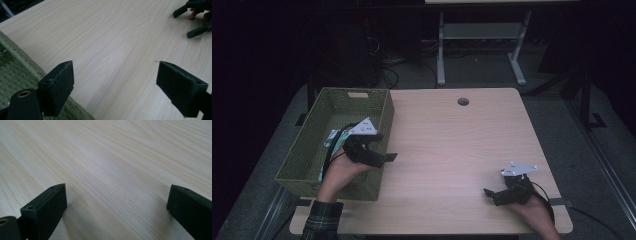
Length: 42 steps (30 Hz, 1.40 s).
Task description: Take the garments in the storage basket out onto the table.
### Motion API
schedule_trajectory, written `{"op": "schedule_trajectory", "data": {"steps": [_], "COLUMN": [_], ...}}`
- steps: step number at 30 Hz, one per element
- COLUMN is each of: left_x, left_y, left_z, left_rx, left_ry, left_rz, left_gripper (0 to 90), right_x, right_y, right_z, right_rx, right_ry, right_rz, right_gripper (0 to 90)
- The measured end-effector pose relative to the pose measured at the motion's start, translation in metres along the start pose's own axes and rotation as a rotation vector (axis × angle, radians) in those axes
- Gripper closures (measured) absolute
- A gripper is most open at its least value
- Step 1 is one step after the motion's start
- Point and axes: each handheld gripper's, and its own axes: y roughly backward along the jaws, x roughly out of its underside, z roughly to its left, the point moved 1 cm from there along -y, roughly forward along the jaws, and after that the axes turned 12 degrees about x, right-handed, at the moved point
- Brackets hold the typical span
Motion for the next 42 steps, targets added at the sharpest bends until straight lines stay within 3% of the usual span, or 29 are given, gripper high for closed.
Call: {"op": "schedule_trajectory", "data": {"steps": [20,42], "left_x": [0.018,0.045], "left_y": [0.025,0.048], "left_z": [0.021,0.055], "left_rx": [-0.067,-0.16], "left_ry": [0.061,0.107], "left_rz": [-0.026,0.006], "left_gripper": [14.4,17.0], "right_x": [0.0,0.0], "right_y": [0.0,0.0], "right_z": [0.0,0.0], "right_rx": [0.0,0.0], "right_ry": [0.0,0.0], "right_rz": [0.0,0.0], "right_gripper": [2.6,2.6]}}
